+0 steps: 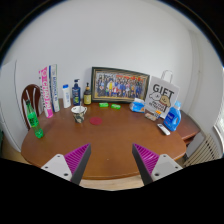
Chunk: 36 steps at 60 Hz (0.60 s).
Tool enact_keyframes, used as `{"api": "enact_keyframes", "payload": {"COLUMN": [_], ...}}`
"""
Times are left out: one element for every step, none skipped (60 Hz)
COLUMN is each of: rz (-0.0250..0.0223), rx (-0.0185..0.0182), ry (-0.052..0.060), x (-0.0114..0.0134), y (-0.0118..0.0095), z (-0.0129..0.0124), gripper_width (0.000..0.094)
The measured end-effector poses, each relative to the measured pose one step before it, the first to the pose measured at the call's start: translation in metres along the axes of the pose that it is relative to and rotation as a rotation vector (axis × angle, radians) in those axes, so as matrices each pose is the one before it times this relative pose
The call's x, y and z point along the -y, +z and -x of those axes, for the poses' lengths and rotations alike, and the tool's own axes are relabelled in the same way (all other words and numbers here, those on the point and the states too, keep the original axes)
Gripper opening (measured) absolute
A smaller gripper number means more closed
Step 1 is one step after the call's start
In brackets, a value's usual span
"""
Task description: Pour water
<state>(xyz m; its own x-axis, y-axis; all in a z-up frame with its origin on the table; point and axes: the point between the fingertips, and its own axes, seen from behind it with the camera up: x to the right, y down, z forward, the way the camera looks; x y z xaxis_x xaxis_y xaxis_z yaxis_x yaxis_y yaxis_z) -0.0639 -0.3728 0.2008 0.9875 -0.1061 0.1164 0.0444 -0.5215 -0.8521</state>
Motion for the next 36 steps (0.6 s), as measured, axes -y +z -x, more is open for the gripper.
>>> {"api": "enact_keyframes", "payload": {"rz": [0.00066,0.00033,0.00013,0.00039,0.00053,0.00058,0.00024,0.00091,0.00182,0.00336,0.00405,0.00300,0.00246,0.00176,0.00061,0.00036,0.00020,-0.00007,-0.00028,-0.00025,-0.00045,0.00019,0.00220,0.00223,0.00209,0.00087,0.00208,0.00011,0.00010,-0.00068,0.00339,0.00307,0.00312,0.00254,0.00142,0.00012], "rx": [0.00165,0.00173,0.00147,0.00117,0.00123,0.00158,0.00206,0.00066,0.00205,0.00260,0.00378,0.00479,0.00508,0.00492,0.00443,0.00429,0.00425,0.00503,0.00563,0.00550,0.00543,0.00557,0.00605,0.00788,0.00840,0.00853,0.01304,0.00836,0.00821,0.00328,0.01215,0.00775,0.00824,0.00871,0.00898,0.00854], "ry": [-0.0004,-0.0009,-0.0015,-0.0017,-0.0018,-0.0025,-0.0028,-0.0016,-0.0020,-0.0015,-0.0014,-0.0018,-0.0018,-0.0014,-0.0017,-0.0023,-0.0028,-0.0037,-0.0046,-0.0043,-0.0043,-0.0042,-0.0046,-0.0051,-0.0042,-0.0030,-0.0034,-0.0014,-0.0004,0.0019,-0.0018,0.0001,-0.0006,-0.0005,-0.0003,0.0003], "x": [-0.00024,-0.00027,-0.00041,-0.00047,-0.00070,-0.00072,-0.00050,-0.00022,-0.00147,-0.00119,-0.00119,-0.00108,-0.00073,-0.00065,-0.00069,-0.00047,-0.00025,-0.00039,-0.00038,-0.00037,-0.00015,-0.00037,-0.00105,-0.00053,-0.00032,-0.00022,0.00012,-0.00009,0.00002,0.00026,-0.00084,-0.00047,-0.00026,-0.00005,0.00052,0.00069], "y": [0.00005,0.00005,-0.00004,0.00000,-0.00009,0.00004,0.00037,0.00112,0.00045,0.00073,0.00028,0.00037,0.00045,0.00077,0.00049,0.00050,0.00050,0.00077,0.00073,0.00084,0.00093,0.00166,0.00128,0.00189,0.00164,0.00190,0.00069,0.00203,0.00238,0.00416,0.00141,0.00260,0.00308,0.00333,0.00290,0.00310], "z": [0.00096,0.00119,0.00121,0.00140,0.00169,0.00204,0.00216,0.00343,0.00288,0.00348,0.00431,0.00470,0.00479,0.00533,0.00536,0.00550,0.00614,0.00640,0.00660,0.00683,0.00728,0.00766,0.00796,0.00879,0.00907,0.00934,0.00596,0.00952,0.01010,0.01396,0.00629,0.01041,0.01051,0.01093,0.01123,0.01092], "gripper_width": [0.0854,0.0857,0.0856,0.0856,0.0855,0.0855,0.0855,0.0856,0.0852,0.0853,0.0853,0.0853,0.0853,0.0857,0.0857,0.0858,0.0855,0.0855,0.0856,0.0853,0.0855,0.0853,0.0856,0.0854,0.0854,0.0855,0.0855,0.0859,0.0858,0.0854,0.0853,0.0856,0.0854,0.0855,0.0856,0.0857]}}
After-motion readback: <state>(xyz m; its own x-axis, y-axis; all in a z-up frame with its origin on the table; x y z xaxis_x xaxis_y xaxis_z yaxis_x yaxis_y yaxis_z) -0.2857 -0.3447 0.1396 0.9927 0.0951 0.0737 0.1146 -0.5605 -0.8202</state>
